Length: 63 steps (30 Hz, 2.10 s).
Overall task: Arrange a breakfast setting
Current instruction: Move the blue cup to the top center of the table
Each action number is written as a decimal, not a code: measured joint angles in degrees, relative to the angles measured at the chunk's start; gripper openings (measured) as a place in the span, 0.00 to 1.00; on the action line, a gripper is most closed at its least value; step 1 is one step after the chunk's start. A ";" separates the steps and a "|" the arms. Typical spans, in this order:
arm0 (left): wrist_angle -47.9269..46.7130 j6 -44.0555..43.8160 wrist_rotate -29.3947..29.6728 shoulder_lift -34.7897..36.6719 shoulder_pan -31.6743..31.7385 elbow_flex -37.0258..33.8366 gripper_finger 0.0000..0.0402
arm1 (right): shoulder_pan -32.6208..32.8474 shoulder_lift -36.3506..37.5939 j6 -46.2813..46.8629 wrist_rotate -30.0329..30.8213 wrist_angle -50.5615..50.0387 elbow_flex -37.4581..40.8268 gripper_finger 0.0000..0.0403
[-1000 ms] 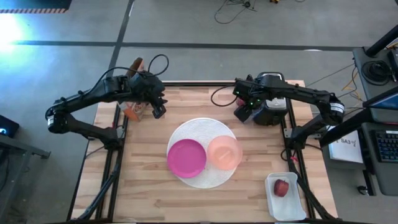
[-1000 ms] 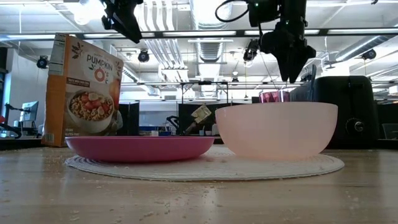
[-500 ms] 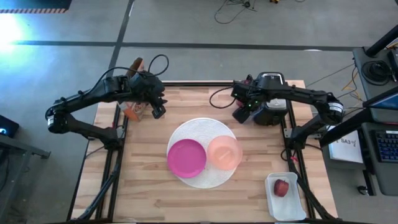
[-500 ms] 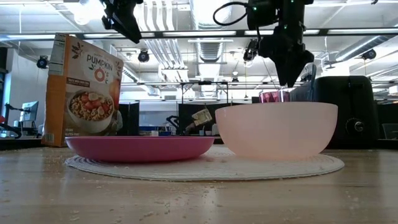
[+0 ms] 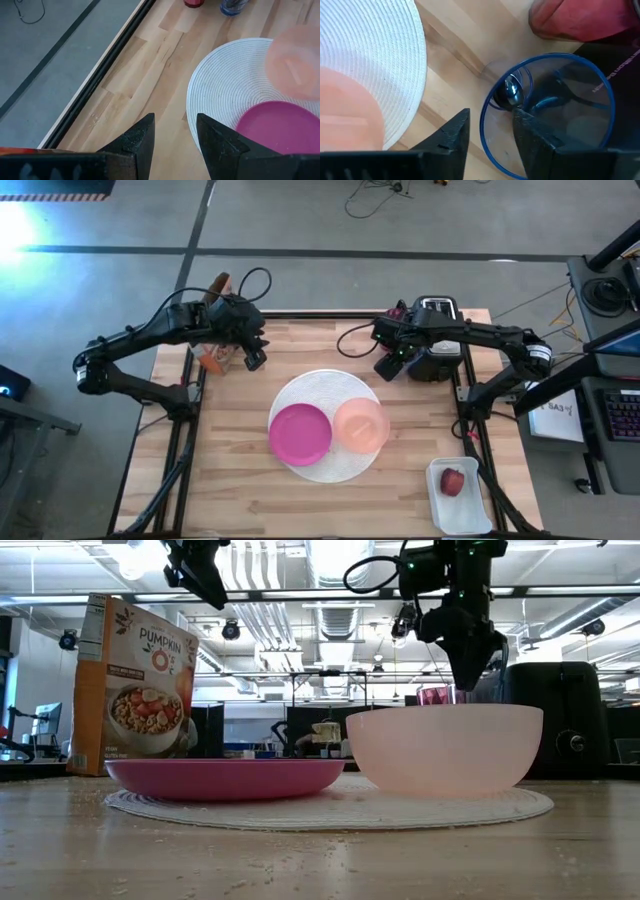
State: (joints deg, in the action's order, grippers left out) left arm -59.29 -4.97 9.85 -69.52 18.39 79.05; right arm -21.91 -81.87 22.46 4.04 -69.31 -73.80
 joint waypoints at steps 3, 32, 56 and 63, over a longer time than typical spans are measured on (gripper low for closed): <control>0.00 -0.02 0.00 0.00 0.00 0.00 0.32 | -0.11 0.00 -0.19 0.02 0.85 0.19 0.27; 0.15 -0.02 0.00 0.02 0.02 0.00 0.32 | 1.48 -0.02 -14.24 -5.55 6.53 -1.49 0.02; 0.00 -0.20 0.01 0.28 0.00 0.00 0.32 | 3.65 -10.30 -45.20 -5.06 24.32 -8.62 0.02; -0.01 -0.13 0.01 0.90 0.02 0.00 0.32 | 3.13 -18.30 -52.63 1.06 17.11 -19.14 0.02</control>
State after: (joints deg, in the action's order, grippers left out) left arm -59.30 -5.11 9.86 -68.61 18.41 79.05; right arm -18.78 -100.16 -30.17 5.09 -52.20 -92.94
